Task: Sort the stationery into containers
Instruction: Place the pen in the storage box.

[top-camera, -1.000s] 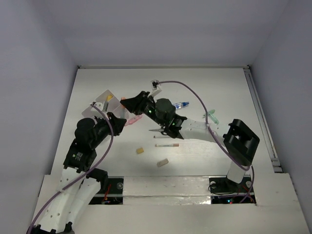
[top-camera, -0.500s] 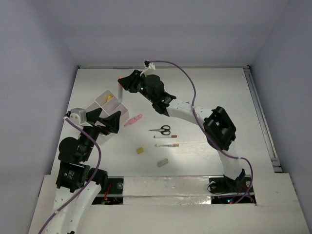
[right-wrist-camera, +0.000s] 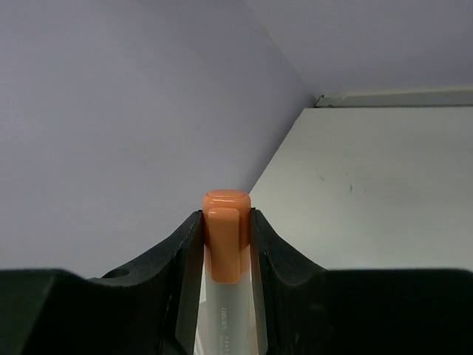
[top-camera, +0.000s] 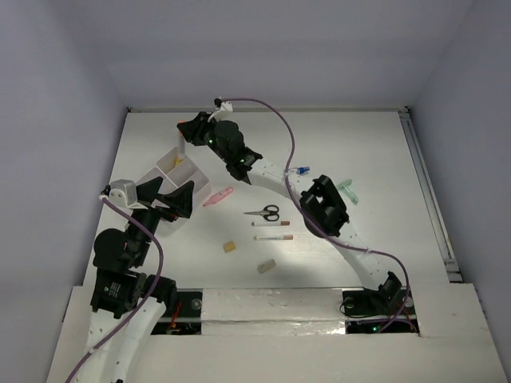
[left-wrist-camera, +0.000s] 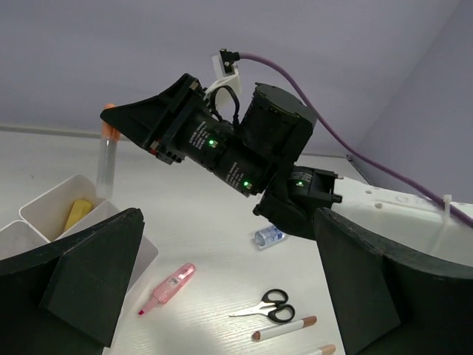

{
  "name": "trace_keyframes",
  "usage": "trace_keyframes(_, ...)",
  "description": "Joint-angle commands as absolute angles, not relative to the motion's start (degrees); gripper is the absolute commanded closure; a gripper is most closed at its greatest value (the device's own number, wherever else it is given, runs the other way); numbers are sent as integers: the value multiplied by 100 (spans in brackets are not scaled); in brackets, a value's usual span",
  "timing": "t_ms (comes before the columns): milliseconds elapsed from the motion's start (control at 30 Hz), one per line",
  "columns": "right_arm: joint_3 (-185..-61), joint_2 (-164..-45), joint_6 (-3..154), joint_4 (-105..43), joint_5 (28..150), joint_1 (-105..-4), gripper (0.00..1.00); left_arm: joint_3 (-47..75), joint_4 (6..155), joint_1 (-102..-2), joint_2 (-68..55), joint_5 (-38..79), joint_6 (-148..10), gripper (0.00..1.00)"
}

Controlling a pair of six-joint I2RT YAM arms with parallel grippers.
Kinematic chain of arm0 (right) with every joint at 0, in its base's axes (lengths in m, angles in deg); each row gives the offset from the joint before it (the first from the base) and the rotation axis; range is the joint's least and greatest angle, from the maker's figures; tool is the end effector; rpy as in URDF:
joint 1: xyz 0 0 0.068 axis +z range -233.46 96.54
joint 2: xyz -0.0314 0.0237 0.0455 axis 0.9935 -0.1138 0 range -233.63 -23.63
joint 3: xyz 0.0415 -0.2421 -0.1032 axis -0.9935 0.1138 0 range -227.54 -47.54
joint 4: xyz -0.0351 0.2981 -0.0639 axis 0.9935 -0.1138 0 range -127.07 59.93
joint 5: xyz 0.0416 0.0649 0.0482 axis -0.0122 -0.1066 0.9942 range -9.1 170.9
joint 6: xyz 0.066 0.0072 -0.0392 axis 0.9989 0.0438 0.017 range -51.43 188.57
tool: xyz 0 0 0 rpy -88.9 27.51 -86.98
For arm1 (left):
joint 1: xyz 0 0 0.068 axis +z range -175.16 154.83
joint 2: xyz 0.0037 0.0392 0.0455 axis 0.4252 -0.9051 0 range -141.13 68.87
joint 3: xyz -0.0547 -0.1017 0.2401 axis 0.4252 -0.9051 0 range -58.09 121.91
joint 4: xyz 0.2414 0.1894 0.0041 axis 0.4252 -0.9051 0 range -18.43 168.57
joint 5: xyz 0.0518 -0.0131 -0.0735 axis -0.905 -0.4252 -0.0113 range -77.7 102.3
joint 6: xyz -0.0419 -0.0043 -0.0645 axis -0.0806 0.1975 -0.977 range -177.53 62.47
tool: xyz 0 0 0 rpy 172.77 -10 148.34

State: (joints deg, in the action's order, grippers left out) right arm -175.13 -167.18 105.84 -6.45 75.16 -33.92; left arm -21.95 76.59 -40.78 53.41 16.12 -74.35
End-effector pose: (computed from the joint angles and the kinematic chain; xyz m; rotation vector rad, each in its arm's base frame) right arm 0.4353 0.5004 0.2621 -0.0770 1.5445 1.1570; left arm 0.1499 -0.0465 0.3864 0.0453 1.2620 -0.5316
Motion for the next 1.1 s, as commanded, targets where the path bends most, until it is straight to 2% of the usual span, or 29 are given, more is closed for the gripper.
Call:
trace_keyframes(0,-18269,-17031,10249,-353,7317,-3197,100,-2038,7901,-4037,5323,1687,-7458,1)
trace_keyframes(200,-19001,-17726,10117,-221,7106,-3073,100,-2038,7910,-4037,5314,1696,-7449,1)
trace_keyframes(400,-19054,-17911,9871,43,6877,-2959,100,-2047,7910,-4037,5314,1696,-7458,1)
trace_keyframes(667,-18370,-17613,9757,411,6868,-2906,100,-2047,7910,-4037,5305,1714,-7458,1)
trace_keyframes(900,-17964,-17402,9599,553,6868,-2853,93,-2047,7910,-4037,5314,1714,-7466,1)
trace_keyframes(967,-17824,-17358,9599,588,6894,-2853,81,-2047,7910,-4037,5314,1705,-7458,1)
trace_keyframes(1000,-17763,-17271,9599,631,6921,-2853,64,-2047,7910,-4037,5305,1705,-7466,1)
trace_keyframes(1067,-17553,-17156,9599,702,6973,-2853,49,-2047,7901,-4037,5314,1696,-7467,1)
